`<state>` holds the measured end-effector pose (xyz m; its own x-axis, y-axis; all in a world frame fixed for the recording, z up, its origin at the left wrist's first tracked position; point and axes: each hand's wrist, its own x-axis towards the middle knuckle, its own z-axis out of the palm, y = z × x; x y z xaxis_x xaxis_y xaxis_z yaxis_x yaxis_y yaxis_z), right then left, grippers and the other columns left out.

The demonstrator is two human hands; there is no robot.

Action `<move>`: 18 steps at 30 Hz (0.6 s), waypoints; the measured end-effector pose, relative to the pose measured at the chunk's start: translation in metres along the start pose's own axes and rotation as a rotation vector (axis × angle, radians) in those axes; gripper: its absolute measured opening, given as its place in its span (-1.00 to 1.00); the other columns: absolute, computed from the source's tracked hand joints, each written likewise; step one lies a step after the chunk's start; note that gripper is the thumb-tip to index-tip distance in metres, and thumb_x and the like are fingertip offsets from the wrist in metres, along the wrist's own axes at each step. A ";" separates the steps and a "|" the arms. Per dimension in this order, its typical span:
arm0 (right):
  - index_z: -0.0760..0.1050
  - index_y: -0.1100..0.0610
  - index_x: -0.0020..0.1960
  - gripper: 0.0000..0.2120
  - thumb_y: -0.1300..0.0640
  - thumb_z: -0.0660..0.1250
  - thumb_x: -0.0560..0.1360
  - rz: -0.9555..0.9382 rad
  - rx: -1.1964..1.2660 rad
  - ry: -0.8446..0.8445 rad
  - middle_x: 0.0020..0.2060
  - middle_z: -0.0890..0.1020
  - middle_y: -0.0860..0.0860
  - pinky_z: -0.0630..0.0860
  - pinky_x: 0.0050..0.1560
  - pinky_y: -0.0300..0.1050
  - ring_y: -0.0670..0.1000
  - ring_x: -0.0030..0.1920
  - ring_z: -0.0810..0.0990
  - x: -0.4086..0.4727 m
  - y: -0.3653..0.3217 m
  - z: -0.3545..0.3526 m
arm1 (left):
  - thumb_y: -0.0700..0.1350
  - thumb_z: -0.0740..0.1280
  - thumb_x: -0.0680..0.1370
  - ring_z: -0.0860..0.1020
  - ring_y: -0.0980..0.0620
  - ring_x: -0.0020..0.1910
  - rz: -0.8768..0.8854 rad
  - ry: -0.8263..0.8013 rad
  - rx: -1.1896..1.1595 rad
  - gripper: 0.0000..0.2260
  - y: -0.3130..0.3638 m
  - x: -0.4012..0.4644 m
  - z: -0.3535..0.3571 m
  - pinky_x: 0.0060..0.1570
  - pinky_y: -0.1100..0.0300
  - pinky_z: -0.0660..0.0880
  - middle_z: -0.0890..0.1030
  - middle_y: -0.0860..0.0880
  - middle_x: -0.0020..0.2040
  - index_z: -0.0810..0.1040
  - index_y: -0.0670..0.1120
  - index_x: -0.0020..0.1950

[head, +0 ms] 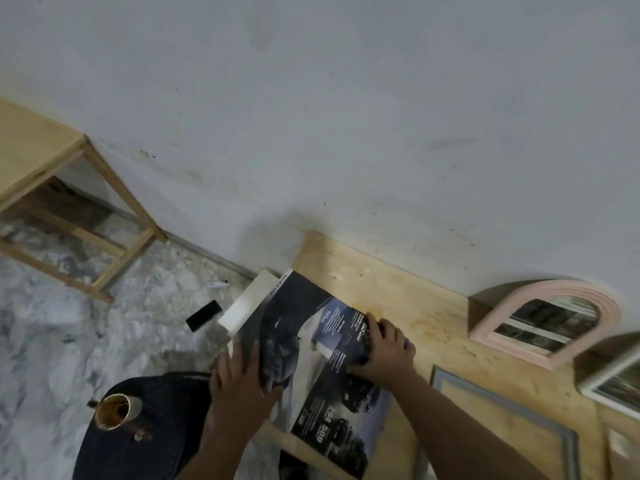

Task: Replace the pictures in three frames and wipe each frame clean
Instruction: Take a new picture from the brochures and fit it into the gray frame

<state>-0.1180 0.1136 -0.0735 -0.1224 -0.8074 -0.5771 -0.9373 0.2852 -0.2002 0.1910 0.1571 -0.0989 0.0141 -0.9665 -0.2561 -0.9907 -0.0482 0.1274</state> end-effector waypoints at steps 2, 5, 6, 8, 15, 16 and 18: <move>-0.27 -0.10 0.65 0.25 -0.46 0.44 0.28 -0.038 -0.075 -0.013 0.64 -0.06 0.05 0.05 0.53 0.37 0.23 0.61 -0.05 -0.004 0.010 0.010 | 0.51 0.28 0.29 0.35 -0.46 0.44 0.080 -0.052 0.055 -0.04 0.000 0.011 0.003 0.26 -0.38 0.39 0.29 -0.33 0.55 0.34 -0.01 0.56; -0.24 -0.09 0.66 0.22 -0.42 0.46 0.31 -0.069 -0.108 0.021 0.64 -0.03 0.04 0.02 0.54 0.35 0.20 0.61 -0.03 -0.007 0.020 0.010 | 0.53 0.33 0.21 0.36 -0.49 0.41 0.094 -0.117 0.083 0.02 -0.001 0.018 0.008 0.23 -0.44 0.40 0.27 -0.34 0.54 0.42 -0.04 0.54; -0.22 -0.10 0.66 0.21 -0.42 0.46 0.32 -0.075 -0.116 0.027 0.63 -0.01 0.04 0.00 0.55 0.34 0.19 0.61 -0.02 -0.008 0.023 0.009 | 0.53 0.32 0.22 0.37 -0.49 0.40 0.094 -0.130 0.083 0.02 -0.003 0.018 0.008 0.21 -0.44 0.40 0.27 -0.35 0.54 0.43 -0.05 0.53; -0.20 -0.11 0.66 0.20 -0.41 0.47 0.31 -0.078 -0.126 0.040 0.63 0.03 0.05 0.00 0.56 0.31 0.18 0.60 0.02 -0.011 0.030 0.006 | 0.55 0.24 0.26 0.38 -0.50 0.38 0.094 -0.141 0.086 0.00 -0.005 0.016 0.008 0.20 -0.44 0.40 0.29 -0.37 0.52 0.43 -0.06 0.53; -0.18 -0.15 0.65 0.21 -0.38 0.51 0.27 0.019 -0.054 0.104 0.51 0.19 0.06 0.12 0.53 0.22 0.16 0.53 0.19 -0.024 0.042 0.004 | 0.49 0.50 0.16 0.37 -0.50 0.39 0.067 -0.145 0.059 0.04 -0.005 0.011 0.010 0.19 -0.49 0.39 0.33 -0.36 0.51 0.47 -0.06 0.51; -0.14 -0.16 0.64 0.16 -0.36 0.50 0.30 0.011 -0.032 0.138 0.46 0.24 0.06 0.17 0.51 0.20 0.15 0.49 0.25 -0.026 0.043 0.002 | 0.47 0.54 0.13 0.36 -0.50 0.40 0.061 -0.144 0.058 0.06 -0.004 0.010 0.010 0.20 -0.48 0.38 0.33 -0.36 0.51 0.48 -0.06 0.50; -0.03 -0.15 0.62 -0.01 -0.28 0.47 0.39 -0.013 0.013 0.194 0.37 0.32 0.07 0.31 0.42 0.19 0.15 0.38 0.39 -0.030 0.042 -0.005 | 0.47 0.54 0.14 0.34 -0.49 0.42 0.051 -0.145 0.063 0.06 -0.002 0.008 0.009 0.23 -0.47 0.36 0.32 -0.35 0.52 0.46 -0.06 0.52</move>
<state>-0.1554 0.1476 -0.0609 -0.1717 -0.8953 -0.4111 -0.9353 0.2792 -0.2176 0.1922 0.1517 -0.1098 -0.0514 -0.9205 -0.3874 -0.9962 0.0199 0.0850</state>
